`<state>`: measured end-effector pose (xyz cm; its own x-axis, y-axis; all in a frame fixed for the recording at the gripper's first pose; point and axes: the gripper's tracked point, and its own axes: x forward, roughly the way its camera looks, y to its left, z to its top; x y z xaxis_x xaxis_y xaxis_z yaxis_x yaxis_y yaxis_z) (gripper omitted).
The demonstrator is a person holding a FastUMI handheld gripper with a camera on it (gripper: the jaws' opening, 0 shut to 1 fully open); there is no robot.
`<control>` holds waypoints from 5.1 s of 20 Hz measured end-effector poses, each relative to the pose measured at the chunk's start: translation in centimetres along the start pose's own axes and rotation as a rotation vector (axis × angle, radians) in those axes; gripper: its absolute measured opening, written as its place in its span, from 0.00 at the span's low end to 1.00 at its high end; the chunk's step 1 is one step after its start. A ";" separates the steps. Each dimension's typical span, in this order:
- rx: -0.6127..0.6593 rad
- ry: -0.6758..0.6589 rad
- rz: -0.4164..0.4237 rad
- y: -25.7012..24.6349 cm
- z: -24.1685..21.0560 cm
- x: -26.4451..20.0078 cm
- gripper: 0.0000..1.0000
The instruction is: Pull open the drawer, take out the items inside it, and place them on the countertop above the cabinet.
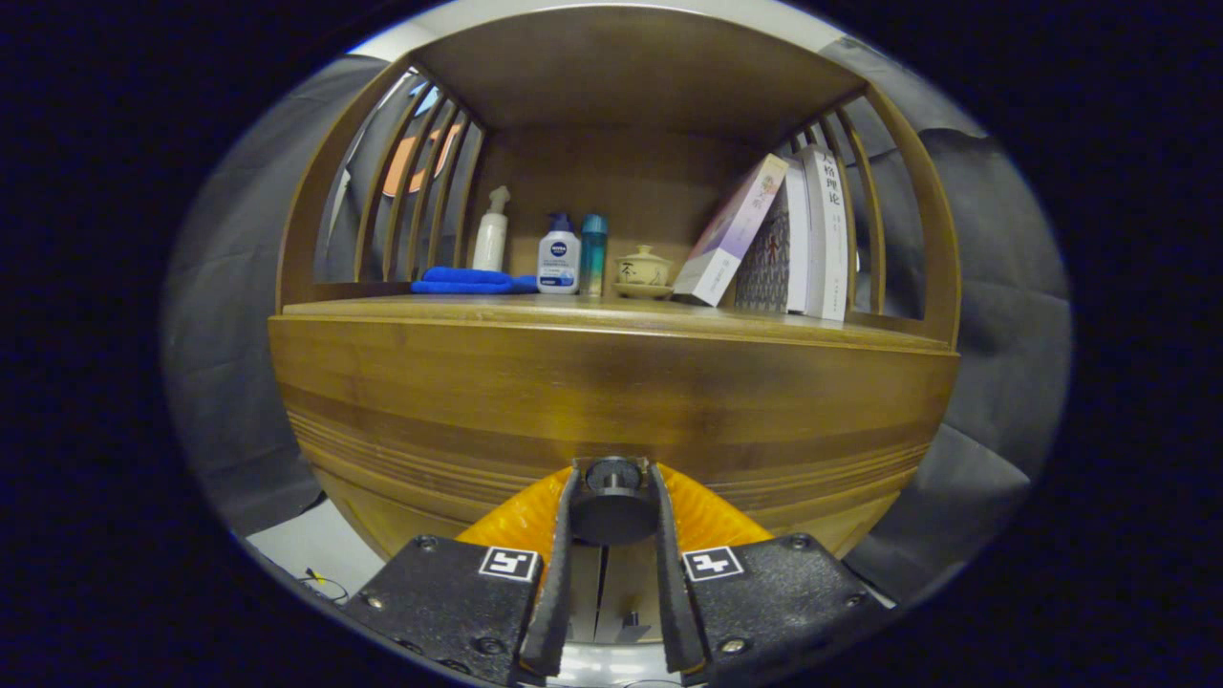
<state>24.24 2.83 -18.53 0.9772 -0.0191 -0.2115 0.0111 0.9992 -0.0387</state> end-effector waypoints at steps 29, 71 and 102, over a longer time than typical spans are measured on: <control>0.018 0.060 0.015 -1.2 -3.6 -14.8 0.36; 0.088 0.073 0.106 -4.7 12.2 -23.3 1.00; -0.035 1.081 0.083 0.6 -1.8 -8.1 0.89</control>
<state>15.96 3.51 -18.61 0.2704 0.0104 -0.9627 -0.0689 0.9976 -0.0085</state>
